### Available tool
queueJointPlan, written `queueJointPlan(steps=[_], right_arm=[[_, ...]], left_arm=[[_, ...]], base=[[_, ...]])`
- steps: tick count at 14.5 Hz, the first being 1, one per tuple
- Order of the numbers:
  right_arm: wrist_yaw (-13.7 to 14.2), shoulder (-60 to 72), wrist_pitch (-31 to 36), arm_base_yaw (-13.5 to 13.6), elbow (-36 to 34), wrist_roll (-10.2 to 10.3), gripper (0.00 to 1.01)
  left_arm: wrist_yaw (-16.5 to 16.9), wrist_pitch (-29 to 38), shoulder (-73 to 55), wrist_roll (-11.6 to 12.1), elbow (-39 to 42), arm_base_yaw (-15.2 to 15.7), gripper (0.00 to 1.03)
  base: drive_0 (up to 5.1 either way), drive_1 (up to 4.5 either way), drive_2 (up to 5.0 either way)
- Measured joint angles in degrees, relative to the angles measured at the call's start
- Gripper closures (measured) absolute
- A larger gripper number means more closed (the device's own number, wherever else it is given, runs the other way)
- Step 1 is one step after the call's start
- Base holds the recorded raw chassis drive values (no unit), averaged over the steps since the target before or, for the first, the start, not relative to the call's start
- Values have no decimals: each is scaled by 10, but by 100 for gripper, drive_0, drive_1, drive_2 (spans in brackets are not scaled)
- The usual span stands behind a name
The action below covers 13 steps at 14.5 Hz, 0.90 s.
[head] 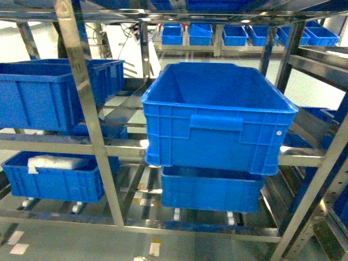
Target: Pick red block from blue box to shelf
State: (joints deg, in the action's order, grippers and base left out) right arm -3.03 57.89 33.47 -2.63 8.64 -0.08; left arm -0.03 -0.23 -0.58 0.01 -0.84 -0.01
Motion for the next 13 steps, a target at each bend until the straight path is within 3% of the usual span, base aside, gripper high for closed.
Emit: queueJointPlan(steps=[4, 13], right_arm=[[2, -1, 0, 0, 0, 0, 72], [0, -2, 0, 0, 0, 0, 73]], left_arm=[[0, 0, 0, 0, 0, -1, 5], [-1, 0, 0, 0, 0, 0, 5]], base=[[-147, -147, -147], [167, 167, 167]])
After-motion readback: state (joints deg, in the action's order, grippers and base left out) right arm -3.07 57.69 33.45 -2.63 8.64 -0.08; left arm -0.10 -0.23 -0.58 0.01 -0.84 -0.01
